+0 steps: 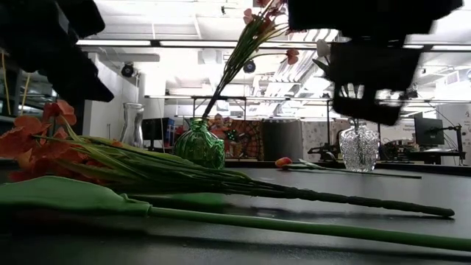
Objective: Sort flowers into vase by color
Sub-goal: Put the bottom orange flowers into the green vase
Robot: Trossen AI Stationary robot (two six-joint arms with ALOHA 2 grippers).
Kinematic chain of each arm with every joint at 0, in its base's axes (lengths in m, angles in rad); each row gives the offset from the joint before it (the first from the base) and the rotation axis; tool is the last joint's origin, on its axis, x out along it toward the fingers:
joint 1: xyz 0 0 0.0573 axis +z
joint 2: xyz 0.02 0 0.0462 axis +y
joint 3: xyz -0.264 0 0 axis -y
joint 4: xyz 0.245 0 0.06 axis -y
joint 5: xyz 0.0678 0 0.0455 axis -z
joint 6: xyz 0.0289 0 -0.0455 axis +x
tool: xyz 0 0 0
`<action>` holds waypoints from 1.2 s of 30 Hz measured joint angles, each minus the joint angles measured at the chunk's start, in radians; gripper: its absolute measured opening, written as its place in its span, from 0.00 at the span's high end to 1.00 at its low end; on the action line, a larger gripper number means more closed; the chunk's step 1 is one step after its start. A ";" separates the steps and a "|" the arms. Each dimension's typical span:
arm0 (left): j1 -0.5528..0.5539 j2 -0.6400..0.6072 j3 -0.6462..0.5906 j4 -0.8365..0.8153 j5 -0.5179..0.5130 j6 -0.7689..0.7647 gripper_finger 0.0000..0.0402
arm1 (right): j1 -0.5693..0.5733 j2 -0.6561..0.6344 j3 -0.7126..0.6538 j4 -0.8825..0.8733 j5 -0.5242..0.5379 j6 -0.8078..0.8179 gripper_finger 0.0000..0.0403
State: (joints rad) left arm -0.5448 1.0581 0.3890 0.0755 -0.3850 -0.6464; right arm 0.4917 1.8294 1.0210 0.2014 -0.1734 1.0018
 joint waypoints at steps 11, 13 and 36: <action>0.003 0.000 -0.031 0.007 -0.226 -0.033 0.45 | -0.010 0.184 0.377 -0.547 0.306 -0.280 0.57; 0.011 0.000 -0.031 0.007 -0.239 -0.032 0.45 | -0.014 0.207 0.399 -0.561 0.328 -0.304 0.57; 0.022 -0.108 -0.030 0.004 -0.230 0.023 0.45 | -0.069 0.326 0.409 -0.457 0.312 -0.304 0.94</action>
State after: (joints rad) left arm -0.5232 0.9504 0.3594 0.0798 -0.6148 -0.6236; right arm 0.4225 2.1557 1.4297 -0.2557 0.1389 0.6982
